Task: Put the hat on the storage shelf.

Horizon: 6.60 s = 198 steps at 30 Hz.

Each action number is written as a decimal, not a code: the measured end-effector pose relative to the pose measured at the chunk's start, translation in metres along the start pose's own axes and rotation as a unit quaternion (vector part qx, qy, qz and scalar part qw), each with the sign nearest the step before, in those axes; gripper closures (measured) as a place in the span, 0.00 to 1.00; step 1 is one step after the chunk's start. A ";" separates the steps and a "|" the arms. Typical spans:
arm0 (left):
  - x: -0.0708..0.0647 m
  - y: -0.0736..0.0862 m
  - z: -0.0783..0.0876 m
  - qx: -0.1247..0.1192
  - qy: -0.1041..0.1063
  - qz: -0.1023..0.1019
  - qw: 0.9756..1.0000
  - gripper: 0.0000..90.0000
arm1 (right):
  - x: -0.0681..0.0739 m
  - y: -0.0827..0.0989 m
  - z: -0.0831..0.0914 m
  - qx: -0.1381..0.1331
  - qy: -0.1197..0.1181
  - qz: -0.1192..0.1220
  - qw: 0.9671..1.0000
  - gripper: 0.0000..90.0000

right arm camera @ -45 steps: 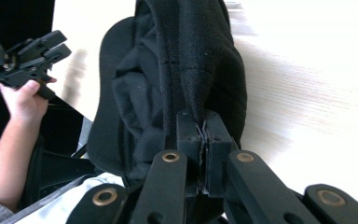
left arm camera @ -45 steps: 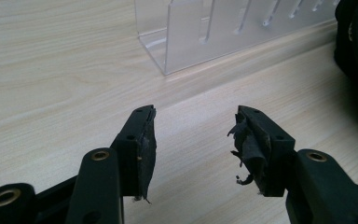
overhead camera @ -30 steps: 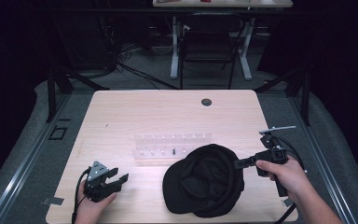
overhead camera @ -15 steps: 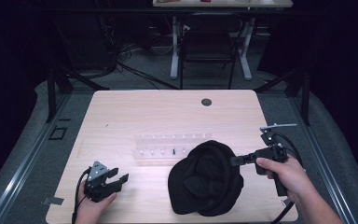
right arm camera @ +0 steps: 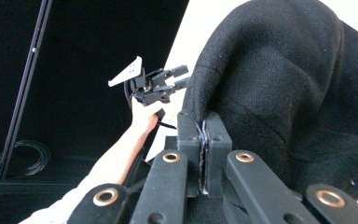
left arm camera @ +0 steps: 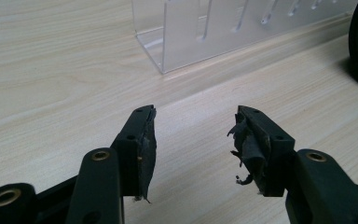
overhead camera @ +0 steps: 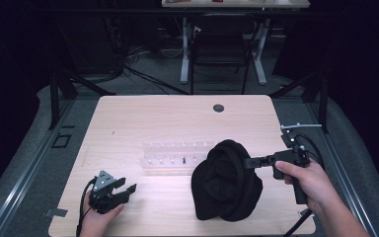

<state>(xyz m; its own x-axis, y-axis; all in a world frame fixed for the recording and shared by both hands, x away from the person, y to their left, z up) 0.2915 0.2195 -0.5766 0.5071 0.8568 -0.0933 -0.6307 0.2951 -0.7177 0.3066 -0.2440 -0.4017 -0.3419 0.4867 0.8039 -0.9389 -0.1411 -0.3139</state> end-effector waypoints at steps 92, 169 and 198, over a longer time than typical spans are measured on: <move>0.004 -0.001 0.003 -0.008 0.006 0.004 1.000 0.54 | 0.051 -0.109 -0.013 -0.084 -0.023 0.024 0.996 0.98; -0.078 -0.091 0.003 -0.076 0.069 -0.082 0.991 0.67 | 0.061 -0.133 -0.065 -0.087 -0.040 0.022 0.995 0.98; -0.114 -0.106 -0.023 -0.058 0.058 -0.135 0.987 0.89 | 0.064 -0.134 -0.069 -0.086 -0.039 0.026 0.995 0.98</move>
<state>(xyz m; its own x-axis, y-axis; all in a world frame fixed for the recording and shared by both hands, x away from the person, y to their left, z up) 0.3140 0.0804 -0.5057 0.7152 0.6978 0.0390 -0.3954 0.4501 -0.8006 0.4135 -0.1339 -0.3429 -0.3985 0.4139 0.8185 -0.9012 -0.0110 -0.4332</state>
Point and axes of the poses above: each handheld gripper's, and its own axes: z roughly backward along the jaws, y roughly out of its underside, x roughly to its left, the point moved 3 cm from there along -z, roughly forward along the jaws, and after that the axes turned 7 degrees about x, right-handed, at the moved point
